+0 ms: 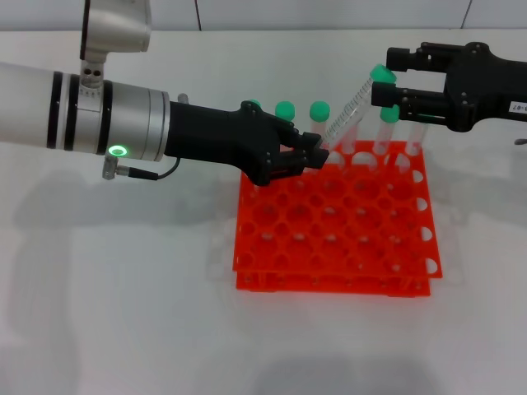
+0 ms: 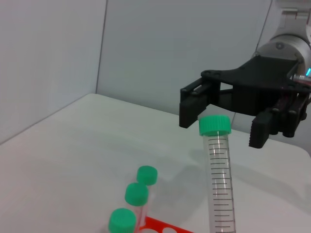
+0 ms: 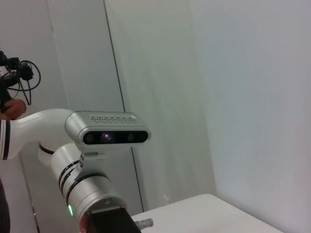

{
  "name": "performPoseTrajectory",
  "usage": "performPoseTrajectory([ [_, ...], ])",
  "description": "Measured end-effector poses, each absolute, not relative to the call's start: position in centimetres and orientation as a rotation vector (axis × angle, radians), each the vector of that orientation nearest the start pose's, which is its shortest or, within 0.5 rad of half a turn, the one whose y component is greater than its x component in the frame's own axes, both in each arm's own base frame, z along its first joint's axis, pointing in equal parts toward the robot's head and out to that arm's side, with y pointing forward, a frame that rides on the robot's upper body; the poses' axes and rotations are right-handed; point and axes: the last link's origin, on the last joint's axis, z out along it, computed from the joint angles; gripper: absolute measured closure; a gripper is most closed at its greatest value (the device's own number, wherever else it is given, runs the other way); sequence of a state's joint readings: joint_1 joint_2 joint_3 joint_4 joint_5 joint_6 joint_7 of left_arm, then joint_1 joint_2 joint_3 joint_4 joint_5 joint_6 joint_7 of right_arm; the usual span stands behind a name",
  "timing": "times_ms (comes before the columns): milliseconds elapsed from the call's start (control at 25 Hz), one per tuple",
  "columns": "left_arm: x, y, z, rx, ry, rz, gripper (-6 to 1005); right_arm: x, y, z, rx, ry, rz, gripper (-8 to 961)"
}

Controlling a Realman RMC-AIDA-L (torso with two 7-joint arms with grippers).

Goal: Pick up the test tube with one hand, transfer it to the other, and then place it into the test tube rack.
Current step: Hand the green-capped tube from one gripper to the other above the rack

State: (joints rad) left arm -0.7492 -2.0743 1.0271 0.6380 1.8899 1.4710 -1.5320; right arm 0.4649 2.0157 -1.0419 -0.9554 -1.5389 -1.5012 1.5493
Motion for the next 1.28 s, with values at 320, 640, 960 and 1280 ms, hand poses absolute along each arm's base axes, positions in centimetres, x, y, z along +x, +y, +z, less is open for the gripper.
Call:
performPoseTrajectory([
  [320,-16.75,36.69,-4.15,-3.012,-0.432,-0.599,726,19.13,35.43,4.47,-2.667,0.385,0.926,348],
  [640,-16.68,36.71,-4.12,-3.011,-0.430,-0.604,723,18.92,35.52,4.45,-2.666,0.383,0.937,411],
  [960,-16.51,36.68,-4.11,-3.018,-0.425,-0.609,720,18.84,35.55,4.42,-2.667,0.382,0.942,614],
  [1280,-16.37,36.72,-4.10,-3.020,-0.416,-0.612,716,18.84,35.57,4.42,-2.666,0.383,0.941,671],
])
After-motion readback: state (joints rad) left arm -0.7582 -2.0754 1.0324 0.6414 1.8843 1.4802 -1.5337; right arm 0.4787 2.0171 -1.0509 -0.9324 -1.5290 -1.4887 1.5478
